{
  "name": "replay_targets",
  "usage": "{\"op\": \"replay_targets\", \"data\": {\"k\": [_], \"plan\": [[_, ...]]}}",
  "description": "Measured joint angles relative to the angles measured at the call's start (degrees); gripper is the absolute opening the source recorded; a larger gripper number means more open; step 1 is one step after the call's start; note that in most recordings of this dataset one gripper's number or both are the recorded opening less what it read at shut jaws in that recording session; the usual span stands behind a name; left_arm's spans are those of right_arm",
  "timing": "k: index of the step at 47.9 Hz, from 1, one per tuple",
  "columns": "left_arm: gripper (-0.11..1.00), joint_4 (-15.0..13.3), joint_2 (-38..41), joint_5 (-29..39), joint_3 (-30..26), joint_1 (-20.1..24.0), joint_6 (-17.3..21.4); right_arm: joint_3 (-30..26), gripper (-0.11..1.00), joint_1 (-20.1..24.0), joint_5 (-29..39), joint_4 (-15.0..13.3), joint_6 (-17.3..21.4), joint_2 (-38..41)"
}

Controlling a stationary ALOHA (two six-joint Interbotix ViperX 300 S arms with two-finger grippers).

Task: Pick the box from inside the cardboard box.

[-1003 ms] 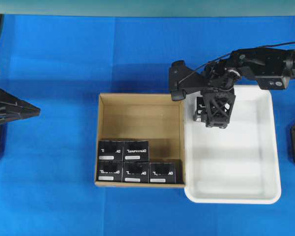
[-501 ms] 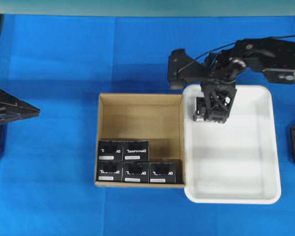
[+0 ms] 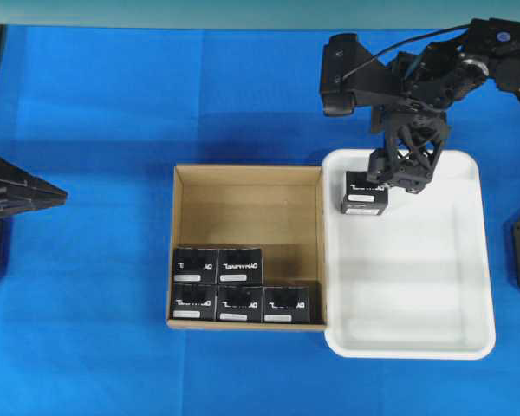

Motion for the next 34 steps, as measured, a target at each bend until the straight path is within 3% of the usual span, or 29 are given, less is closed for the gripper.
{"op": "replay_targets", "data": {"k": [34], "plan": [[-0.07, 0.0, -0.1, 0.0, 0.0, 0.0, 0.0, 0.0, 0.93, 0.4, -0.4, -0.1, 0.0, -0.3]]}}
